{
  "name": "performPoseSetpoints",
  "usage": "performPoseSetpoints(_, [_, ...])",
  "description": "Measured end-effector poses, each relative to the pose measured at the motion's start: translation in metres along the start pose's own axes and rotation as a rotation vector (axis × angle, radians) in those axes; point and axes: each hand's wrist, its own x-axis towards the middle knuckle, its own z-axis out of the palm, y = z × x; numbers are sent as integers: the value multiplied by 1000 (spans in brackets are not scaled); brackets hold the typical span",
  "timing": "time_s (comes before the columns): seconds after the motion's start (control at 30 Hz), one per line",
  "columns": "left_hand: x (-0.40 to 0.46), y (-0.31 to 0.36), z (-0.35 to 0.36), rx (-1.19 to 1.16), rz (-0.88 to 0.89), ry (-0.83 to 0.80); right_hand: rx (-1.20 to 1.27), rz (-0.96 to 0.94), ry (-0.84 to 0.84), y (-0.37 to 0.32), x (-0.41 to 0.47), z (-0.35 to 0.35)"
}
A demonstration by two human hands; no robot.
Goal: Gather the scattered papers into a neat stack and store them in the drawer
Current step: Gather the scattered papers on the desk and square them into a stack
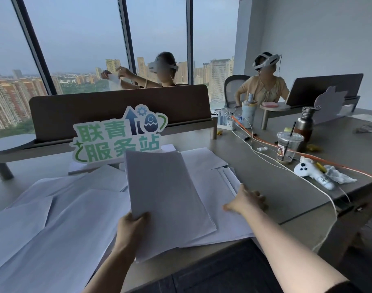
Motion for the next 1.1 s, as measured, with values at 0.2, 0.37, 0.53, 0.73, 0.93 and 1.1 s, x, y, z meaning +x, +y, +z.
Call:
performPoseSetpoints(0.2, [1,-9,1,1,-8,1,4,38,-23,-11,5,1])
performPoseSetpoints(0.37, [2,-12,2,-12,-19,30,53,37,-38,-11,11,8])
performPoseSetpoints(0.53, [4,-13,1,-32,-36,46,297,-21,0,-5,12,13])
performPoseSetpoints(0.73, [8,-11,-9,-66,-29,86,633,-284,130,-1,3,4])
performPoseSetpoints(0.93, [8,-3,-30,-121,-8,158,723,-392,267,-11,-12,-16])
performPoseSetpoints(1.1, [10,-4,-47,-133,16,238,863,-496,358,-26,-30,-40])
